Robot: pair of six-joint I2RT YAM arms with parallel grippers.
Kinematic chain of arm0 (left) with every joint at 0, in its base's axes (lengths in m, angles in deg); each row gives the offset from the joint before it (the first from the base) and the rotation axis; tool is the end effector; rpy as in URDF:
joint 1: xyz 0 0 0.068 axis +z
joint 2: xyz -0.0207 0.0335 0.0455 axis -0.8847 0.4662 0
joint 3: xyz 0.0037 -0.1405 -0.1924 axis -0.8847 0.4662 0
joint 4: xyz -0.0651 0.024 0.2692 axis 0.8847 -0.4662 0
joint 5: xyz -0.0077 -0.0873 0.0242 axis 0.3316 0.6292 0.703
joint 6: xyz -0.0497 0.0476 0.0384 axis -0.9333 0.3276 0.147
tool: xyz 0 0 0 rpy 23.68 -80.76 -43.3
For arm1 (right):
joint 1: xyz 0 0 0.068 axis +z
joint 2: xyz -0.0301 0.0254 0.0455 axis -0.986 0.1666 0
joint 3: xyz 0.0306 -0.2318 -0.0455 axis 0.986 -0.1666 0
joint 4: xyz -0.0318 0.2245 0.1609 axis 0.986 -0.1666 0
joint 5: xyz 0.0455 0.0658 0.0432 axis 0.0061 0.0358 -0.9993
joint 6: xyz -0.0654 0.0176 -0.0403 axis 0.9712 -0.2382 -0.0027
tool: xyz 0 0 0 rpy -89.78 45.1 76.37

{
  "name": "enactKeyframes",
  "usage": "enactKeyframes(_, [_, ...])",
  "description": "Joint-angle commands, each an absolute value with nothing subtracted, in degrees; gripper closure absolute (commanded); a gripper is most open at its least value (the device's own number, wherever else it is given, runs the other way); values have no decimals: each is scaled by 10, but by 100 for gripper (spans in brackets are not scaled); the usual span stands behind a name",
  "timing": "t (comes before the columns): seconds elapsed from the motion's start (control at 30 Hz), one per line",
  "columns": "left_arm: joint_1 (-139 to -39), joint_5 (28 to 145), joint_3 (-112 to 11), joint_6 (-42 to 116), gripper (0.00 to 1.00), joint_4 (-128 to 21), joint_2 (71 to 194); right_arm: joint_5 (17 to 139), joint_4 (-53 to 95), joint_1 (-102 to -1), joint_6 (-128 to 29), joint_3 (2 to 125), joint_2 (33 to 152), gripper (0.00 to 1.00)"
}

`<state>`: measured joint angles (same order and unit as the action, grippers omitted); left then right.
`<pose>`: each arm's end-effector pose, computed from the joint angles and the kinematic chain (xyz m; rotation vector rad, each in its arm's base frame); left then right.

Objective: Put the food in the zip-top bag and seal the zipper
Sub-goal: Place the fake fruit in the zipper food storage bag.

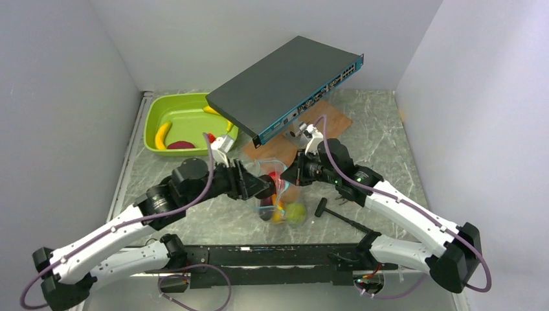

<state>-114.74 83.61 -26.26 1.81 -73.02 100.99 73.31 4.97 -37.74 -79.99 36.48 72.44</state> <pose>0.1466 -0.2019 0.3182 0.1797 1.9964 -1.2740 0.2116 0.2148 0.2485 -0.2524 2.2325 1.0372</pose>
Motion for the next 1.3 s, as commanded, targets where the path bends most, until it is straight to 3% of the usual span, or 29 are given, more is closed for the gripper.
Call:
enactKeyframes(0.0, [-1197,724,-295,36,100,-745,1049,741,51,-378,-782,389,693,100])
enactKeyframes(0.27, [-1204,699,-309,34,100,-770,1092,744,53,-378,-793,361,657,100])
enactKeyframes(0.37, [-1205,716,-311,37,95,-753,1116,744,53,-378,-794,358,654,100])
enactKeyframes(0.43, [-1205,726,-312,42,79,-743,1125,745,49,-378,-792,359,653,100])
enactKeyframes(0.5, [-1205,731,-312,46,52,-735,1128,747,47,-377,-791,360,650,100])
enactKeyframes(0.6, [-1205,736,-307,50,22,-723,1121,749,45,-377,-787,359,647,100])
enactKeyframes(0.7, [-1205,732,-307,57,1,-730,1113,748,46,-378,-786,359,650,100])
enactKeyframes(1.27, [-1184,516,-301,29,0,-1019,998,741,65,-379,-780,352,680,100])
